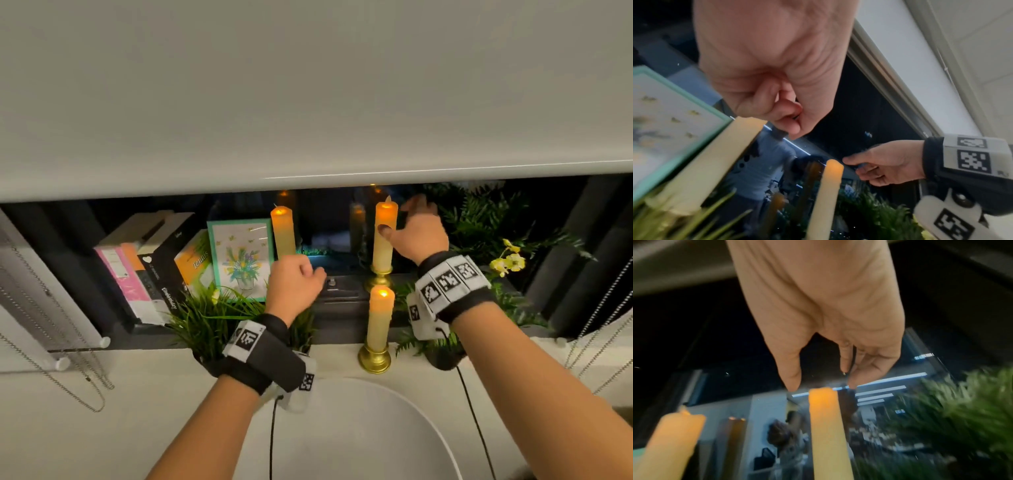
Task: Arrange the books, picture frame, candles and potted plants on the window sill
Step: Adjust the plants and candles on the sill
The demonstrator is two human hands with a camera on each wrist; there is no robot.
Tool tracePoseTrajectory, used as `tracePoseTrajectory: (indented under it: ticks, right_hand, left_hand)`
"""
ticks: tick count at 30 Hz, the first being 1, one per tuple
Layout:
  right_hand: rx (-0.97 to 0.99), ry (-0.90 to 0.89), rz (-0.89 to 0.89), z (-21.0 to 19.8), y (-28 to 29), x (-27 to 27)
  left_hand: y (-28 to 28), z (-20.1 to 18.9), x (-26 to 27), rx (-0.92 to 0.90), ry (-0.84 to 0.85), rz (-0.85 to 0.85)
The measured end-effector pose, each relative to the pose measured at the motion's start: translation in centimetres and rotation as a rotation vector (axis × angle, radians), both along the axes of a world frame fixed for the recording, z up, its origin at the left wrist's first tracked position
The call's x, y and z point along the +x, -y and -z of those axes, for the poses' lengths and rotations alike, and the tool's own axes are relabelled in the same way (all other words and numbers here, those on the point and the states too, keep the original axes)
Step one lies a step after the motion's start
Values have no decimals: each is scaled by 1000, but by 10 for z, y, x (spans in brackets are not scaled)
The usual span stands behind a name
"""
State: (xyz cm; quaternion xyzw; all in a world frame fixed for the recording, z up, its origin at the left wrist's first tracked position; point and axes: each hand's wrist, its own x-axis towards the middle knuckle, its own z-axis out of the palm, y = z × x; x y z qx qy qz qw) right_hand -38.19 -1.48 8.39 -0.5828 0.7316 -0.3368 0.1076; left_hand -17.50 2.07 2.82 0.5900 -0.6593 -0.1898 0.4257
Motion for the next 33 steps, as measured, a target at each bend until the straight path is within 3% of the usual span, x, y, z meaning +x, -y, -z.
tracePoseTrajectory:
  ticks: [6,11,16,26,33]
  right_hand:
    - [211,-82,57,17,64,-12]
    - [214,-68,31,38,73,-11]
    - [162,11,-24,43,69,-17]
    - [137,0,154,37,55,-41]
    - [120,21,142,40,52,-44]
  left_hand:
    - [23,8,23,6,10,-122]
    - [37,19,30,-38,6,-215]
    - [48,22,34,74,96,-159]
    - [45,38,36,181,179,-38]
    - [35,49,39,247,299,-3]
